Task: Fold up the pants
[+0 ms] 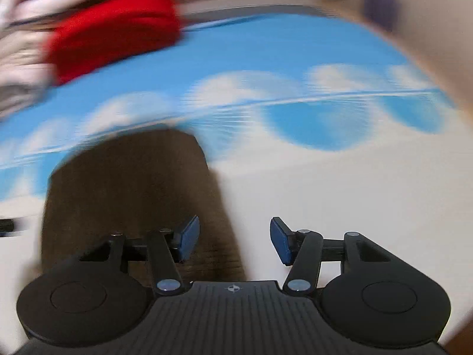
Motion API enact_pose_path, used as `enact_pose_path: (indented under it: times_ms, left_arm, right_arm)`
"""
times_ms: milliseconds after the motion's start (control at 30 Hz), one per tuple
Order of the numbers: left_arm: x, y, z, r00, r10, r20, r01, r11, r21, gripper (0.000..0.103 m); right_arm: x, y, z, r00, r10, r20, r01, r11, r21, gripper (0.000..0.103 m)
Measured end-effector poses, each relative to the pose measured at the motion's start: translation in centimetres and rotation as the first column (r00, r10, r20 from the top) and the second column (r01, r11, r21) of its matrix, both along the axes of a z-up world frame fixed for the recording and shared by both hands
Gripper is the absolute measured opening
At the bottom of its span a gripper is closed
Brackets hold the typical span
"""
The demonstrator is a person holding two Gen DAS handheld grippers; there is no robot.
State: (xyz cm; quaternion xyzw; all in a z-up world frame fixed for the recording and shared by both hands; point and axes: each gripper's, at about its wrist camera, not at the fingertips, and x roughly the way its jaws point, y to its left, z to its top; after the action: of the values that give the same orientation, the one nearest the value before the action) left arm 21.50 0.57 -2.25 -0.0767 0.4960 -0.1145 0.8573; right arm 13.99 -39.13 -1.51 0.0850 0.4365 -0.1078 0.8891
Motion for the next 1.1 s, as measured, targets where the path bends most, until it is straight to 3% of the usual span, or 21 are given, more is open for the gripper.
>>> enact_pose_path:
  times_ms: [67,100,167,233,267,300,333,367,400,433,500,600,667,733,900,1100]
  left_arm:
    - [-0.3,-1.2,0.8,0.997,-0.073,0.024,0.074,0.995,-0.063,0.055]
    - [-0.7,-2.0,1.1,0.992,-0.121,0.047,0.123,0.991,-0.06,0.055]
    - [-1.6,-4.2,1.2,0.97,-0.232,0.075,0.234,0.972,-0.025,0.054]
    - [-2.4,-6.2,0.2,0.941,-0.333,0.056,0.334,0.942,-0.014,0.049]
    - [-2.6,-6.8,-0.8,0.927,-0.372,0.036,0.373,0.928,-0.001,0.046]
    - [-2.9,-7.8,-2.3,0.909,-0.416,-0.012,0.416,0.908,0.038,0.042]
    - [-3.4,-9.0,-4.2,0.883,-0.464,-0.07,0.469,0.874,0.129,0.027]
    - [-4.2,-10.0,-5.5,0.852,-0.516,-0.09,0.522,0.821,0.233,0.024]
    - [-4.9,-10.8,-5.9,0.826,-0.557,-0.082,0.553,0.776,0.302,0.024]
    - [-4.9,-11.1,-5.5,0.825,-0.559,-0.084,0.554,0.771,0.315,0.024]
    - [-4.1,-10.5,-4.5,0.857,-0.509,-0.08,0.511,0.818,0.264,0.024]
    - [-2.8,-9.7,-2.9,0.897,-0.442,0.0,0.428,0.869,0.25,0.041]
    - [-1.6,-9.2,-2.7,0.923,-0.384,0.025,0.366,0.897,0.248,0.041]
    - [-0.7,-8.9,-2.8,0.943,-0.331,0.038,0.313,0.918,0.244,0.041]
    - [0.5,-9.1,-2.8,0.957,-0.282,0.07,0.259,0.936,0.238,0.041]
    - [1.6,-9.7,-3.3,0.96,-0.272,0.064,0.249,0.938,0.242,0.041]
  right_arm:
    - [-0.2,-2.0,-0.6,1.0,-0.004,-0.017,0.006,0.995,0.1,0.05]
    - [-0.2,-2.4,-0.5,1.0,0.024,0.008,-0.025,0.987,0.162,0.049]
    - [0.0,-2.0,-0.1,0.99,0.129,0.053,-0.136,0.975,0.175,0.049]
    - [0.3,-0.8,-0.4,0.958,0.28,0.057,-0.286,0.943,0.172,0.049]
    - [0.8,0.0,-0.9,0.936,0.352,0.027,-0.35,0.917,0.19,0.049]
    - [1.3,1.0,-2.4,0.9,0.431,-0.059,-0.412,0.889,0.201,0.046]
    - [1.6,1.9,-4.4,0.859,0.479,-0.178,-0.45,0.874,0.181,0.046]
    - [1.8,2.7,-5.9,0.819,0.506,-0.271,-0.487,0.862,0.138,0.046]
    - [1.7,3.6,-6.9,0.776,0.546,-0.316,-0.553,0.83,0.076,0.046]
    - [1.9,4.0,-6.7,0.757,0.571,-0.318,-0.583,0.81,0.066,0.048]
    - [2.9,3.6,-5.6,0.78,0.556,-0.287,-0.551,0.828,0.106,0.049]
    - [3.7,2.7,-2.8,0.84,0.533,-0.103,-0.527,0.846,0.083,0.048]
    - [5.0,2.1,-1.4,0.887,0.461,0.025,-0.462,0.885,0.063,0.048]
    - [6.4,1.4,-1.1,0.919,0.382,0.095,-0.389,0.919,0.068,0.048]
    - [9.5,1.1,-2.7,0.944,0.306,0.123,-0.311,0.95,0.018,0.048]
    - [12.8,1.9,-5.9,0.968,0.249,0.026,-0.249,0.968,-0.005,0.052]
